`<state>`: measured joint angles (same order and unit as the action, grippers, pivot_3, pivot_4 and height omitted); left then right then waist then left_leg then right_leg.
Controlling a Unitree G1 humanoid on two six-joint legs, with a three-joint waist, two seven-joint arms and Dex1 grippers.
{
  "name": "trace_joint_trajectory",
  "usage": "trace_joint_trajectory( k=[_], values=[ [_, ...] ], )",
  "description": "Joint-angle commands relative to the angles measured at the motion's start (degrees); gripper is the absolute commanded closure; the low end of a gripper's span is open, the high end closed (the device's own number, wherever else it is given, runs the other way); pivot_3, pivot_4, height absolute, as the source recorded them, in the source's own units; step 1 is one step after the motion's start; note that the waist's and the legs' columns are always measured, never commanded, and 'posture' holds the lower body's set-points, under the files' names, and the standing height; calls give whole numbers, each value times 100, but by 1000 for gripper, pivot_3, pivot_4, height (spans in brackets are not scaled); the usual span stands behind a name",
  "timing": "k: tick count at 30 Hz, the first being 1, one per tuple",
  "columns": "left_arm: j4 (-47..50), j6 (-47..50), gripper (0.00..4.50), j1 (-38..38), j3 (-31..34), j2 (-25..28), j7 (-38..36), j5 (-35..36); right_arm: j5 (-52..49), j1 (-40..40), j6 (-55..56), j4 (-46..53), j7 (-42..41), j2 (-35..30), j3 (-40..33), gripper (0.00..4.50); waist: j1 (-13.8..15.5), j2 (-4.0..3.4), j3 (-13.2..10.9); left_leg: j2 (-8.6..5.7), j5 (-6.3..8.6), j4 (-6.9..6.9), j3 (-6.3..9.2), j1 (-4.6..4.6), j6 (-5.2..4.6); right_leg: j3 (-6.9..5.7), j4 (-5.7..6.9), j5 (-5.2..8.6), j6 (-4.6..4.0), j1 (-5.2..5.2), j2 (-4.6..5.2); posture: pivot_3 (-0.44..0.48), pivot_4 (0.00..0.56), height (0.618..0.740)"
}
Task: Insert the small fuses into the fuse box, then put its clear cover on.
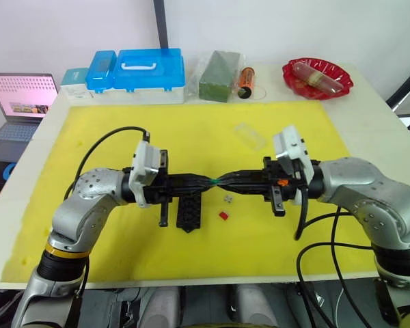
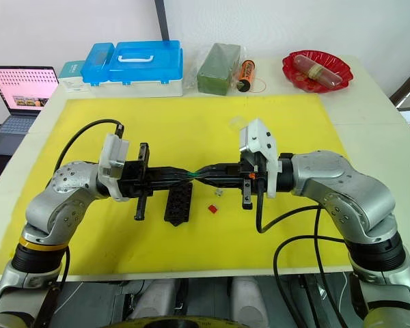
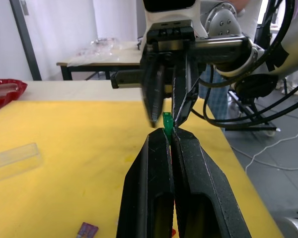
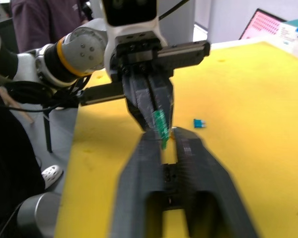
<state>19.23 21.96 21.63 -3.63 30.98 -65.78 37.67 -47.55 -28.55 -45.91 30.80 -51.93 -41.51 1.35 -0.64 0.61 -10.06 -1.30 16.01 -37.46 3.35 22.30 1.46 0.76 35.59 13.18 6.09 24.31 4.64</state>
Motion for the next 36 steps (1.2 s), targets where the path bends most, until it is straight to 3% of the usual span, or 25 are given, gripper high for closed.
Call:
trace_joint_trajectory(
  k=[1, 2, 36],
  values=[
    [234, 57, 4500, 100, 32, -22, 81, 129, -199, -195, -25, 127, 131, 76, -181, 2847, -1, 0, 0, 0, 0, 0, 0, 0, 0, 0, 1, 0, 0, 0, 0, 0, 150, 740],
    [235, 68, 4500, 106, 32, -24, 89, 135, -237, -219, -54, 118, 155, 83, -185, 2574, 0, 0, 0, 0, 0, -1, 0, 0, 0, 0, 2, 0, 0, 0, 0, 0, 150, 740],
    [239, 299, 4500, 301, 108, -88, 234, 328, -500, 305, 46, 41, 346, 25, -526, 2574, 5, 0, 0, -1, 1, -43, 0, 0, -1, -1, 42, 1, -1, -5, -1, 0, 150, 740]
  ],
)
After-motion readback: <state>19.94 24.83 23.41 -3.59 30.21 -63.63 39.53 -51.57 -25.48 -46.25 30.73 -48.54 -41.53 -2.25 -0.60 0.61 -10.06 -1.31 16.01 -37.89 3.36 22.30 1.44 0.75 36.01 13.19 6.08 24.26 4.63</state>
